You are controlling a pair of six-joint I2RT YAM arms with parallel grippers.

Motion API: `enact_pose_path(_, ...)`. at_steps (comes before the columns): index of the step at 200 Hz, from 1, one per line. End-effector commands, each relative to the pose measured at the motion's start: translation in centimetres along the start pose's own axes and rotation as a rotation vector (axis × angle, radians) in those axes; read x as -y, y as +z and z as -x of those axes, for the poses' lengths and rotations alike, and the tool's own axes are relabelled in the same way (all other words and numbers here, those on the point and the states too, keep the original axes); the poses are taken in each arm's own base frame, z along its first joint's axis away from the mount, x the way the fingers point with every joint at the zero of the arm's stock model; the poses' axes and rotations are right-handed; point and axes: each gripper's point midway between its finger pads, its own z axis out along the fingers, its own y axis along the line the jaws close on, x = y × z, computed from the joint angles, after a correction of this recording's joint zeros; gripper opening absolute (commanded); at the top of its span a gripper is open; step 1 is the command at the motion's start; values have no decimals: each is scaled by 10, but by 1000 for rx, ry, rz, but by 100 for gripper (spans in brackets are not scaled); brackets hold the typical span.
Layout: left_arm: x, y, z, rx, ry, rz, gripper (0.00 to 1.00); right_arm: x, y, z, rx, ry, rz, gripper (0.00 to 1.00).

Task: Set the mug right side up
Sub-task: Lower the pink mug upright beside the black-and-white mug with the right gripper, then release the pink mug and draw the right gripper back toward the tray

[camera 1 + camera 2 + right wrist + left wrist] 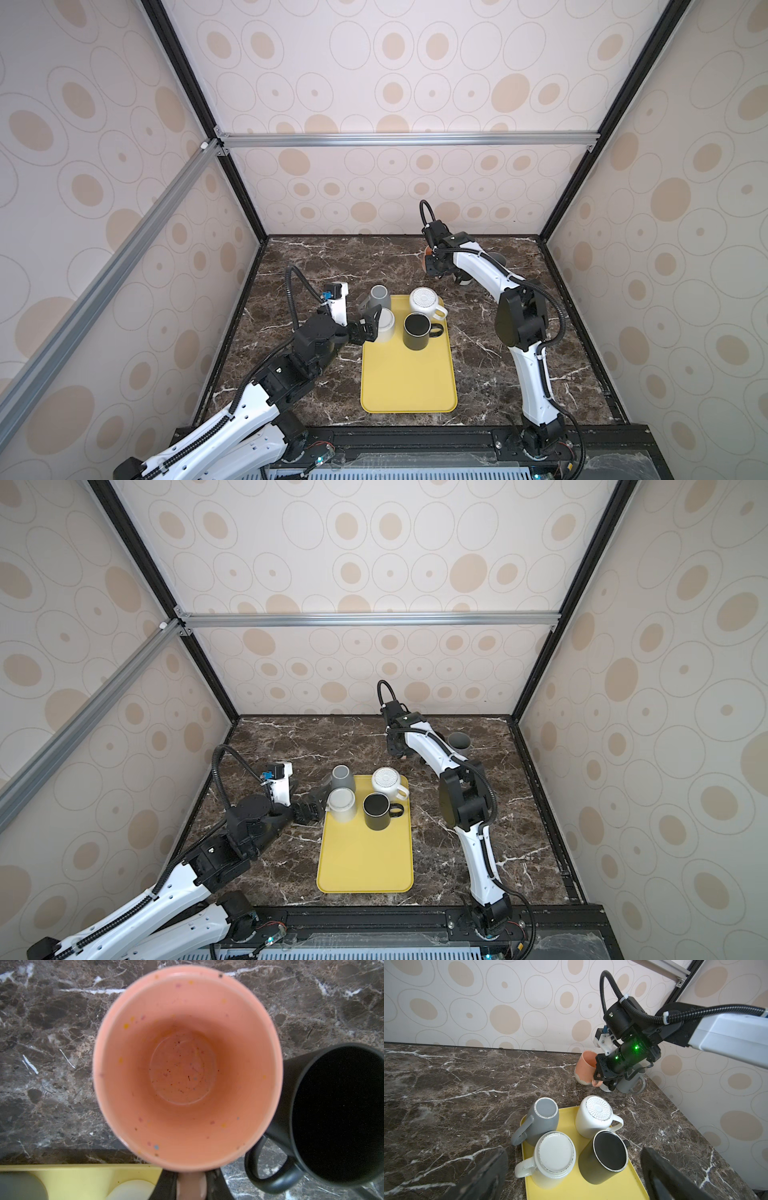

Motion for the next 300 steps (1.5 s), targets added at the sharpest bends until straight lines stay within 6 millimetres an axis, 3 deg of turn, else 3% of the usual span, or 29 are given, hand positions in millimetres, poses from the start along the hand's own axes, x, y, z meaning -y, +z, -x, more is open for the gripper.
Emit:
enact_pose_path(1,2,-1,5,19,-18,-13,100,8,-6,15,66,23,-17,0)
enact_pose_path(102,6,6,-3,-2,-33,-35,100,16,-8,-3,33,39,-15,0)
enact_pose_path(194,4,10,-14,-19,-28,-34,100,19,-28,5,75,53,4,33)
enact_pose_path(230,3,11,-16,-24,-24,-33,100,20,-35,4,75,50,9,40)
enact_pose_path(251,3,11,-16,-27,-20,-30,100,25,-54,2,84,43,16,40)
enact_pose_path(275,3,10,-17,-32,-17,-33,100,27,-97,-7,158,-16,105,40)
enact_pose_path(300,3,8,-18,-30,-20,-38,100,17,-140,-37,221,-211,257,40)
